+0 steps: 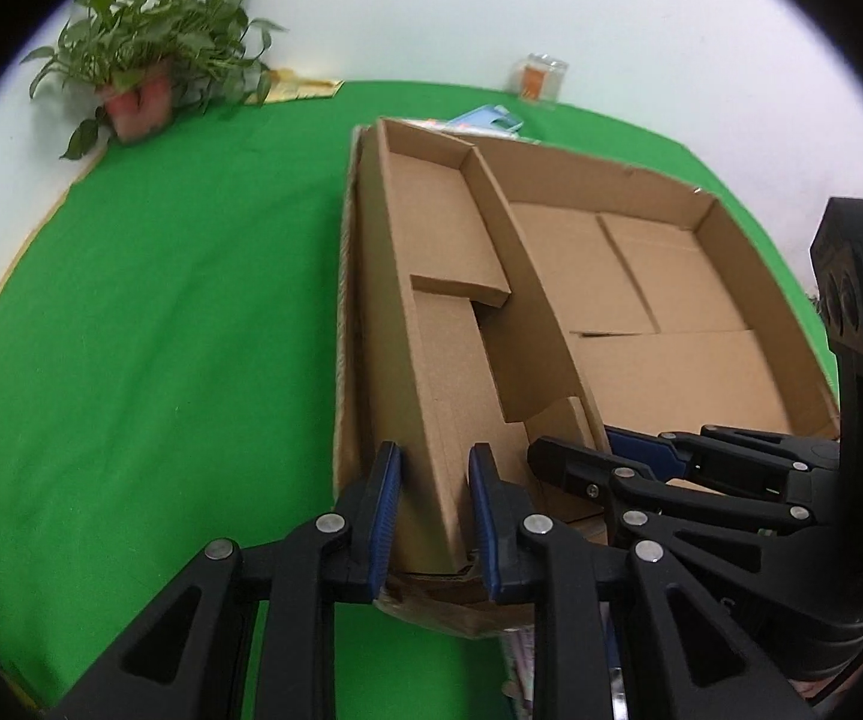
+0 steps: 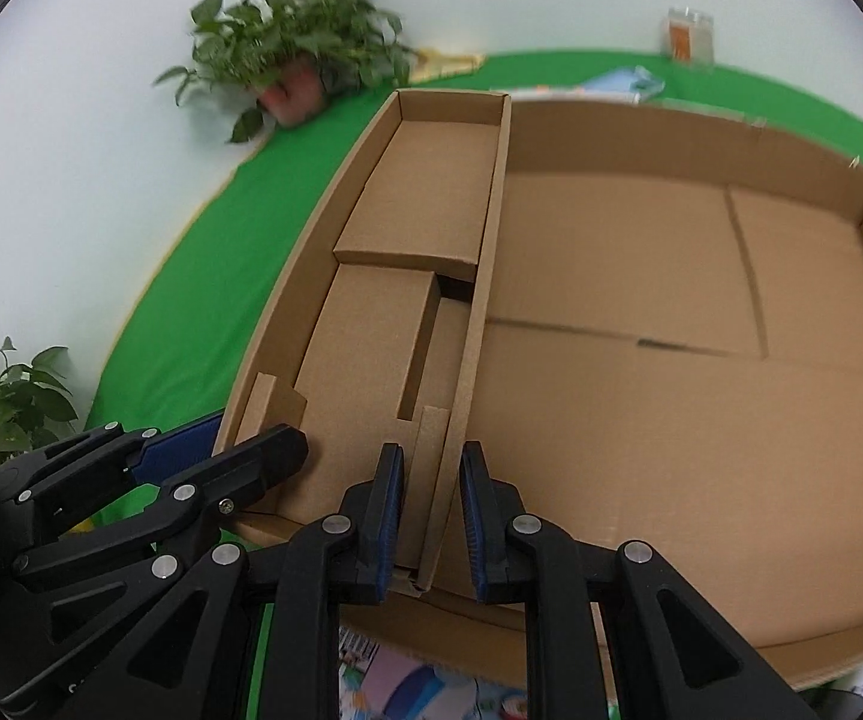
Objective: Organize rigid objects
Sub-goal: 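Lift the insert tray and lower it into the open cardboard box, then open the left tool and move both tools to the game box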
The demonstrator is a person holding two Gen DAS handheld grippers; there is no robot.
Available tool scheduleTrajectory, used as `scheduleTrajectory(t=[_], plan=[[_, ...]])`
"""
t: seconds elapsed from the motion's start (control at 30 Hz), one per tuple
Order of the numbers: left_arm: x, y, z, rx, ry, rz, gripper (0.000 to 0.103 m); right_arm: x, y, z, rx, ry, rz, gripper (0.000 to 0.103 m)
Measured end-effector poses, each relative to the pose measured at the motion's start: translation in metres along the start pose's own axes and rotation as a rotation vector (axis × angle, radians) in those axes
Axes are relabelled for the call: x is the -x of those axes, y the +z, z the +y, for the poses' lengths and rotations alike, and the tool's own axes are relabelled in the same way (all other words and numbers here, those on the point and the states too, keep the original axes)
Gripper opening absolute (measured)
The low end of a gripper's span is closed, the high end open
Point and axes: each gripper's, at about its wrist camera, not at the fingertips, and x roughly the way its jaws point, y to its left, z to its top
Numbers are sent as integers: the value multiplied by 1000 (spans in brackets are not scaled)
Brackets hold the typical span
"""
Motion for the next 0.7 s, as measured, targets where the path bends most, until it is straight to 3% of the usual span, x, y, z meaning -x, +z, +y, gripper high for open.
scheduleTrajectory(t=[0.17, 0.3, 0.4, 0.5, 0.57, 0.67, 0.7], plan=[[-3, -2, 4, 4, 23, 23, 21, -32, 0, -6, -27, 36, 50, 18], [11, -9, -4, -58, 93, -26, 16, -43, -2, -6, -19, 32, 61, 23], [20, -17, 6, -15, 44, -40, 16, -45, 1, 1, -4, 64, 63, 27], [31, -25, 11, -11, 49, -76, 16, -45, 2, 4, -8, 115, 58, 40], [38, -27, 15, 3, 7, -106, 16, -34, 1, 6, 6, 97, 38, 43], [58, -32, 10, -23, 12, -192, 22, 1, -8, 2, 28, 5, -47, 61], [67, -35, 5, -38, 12, -218, 32, 18, -14, 0, 37, -39, -87, 64]])
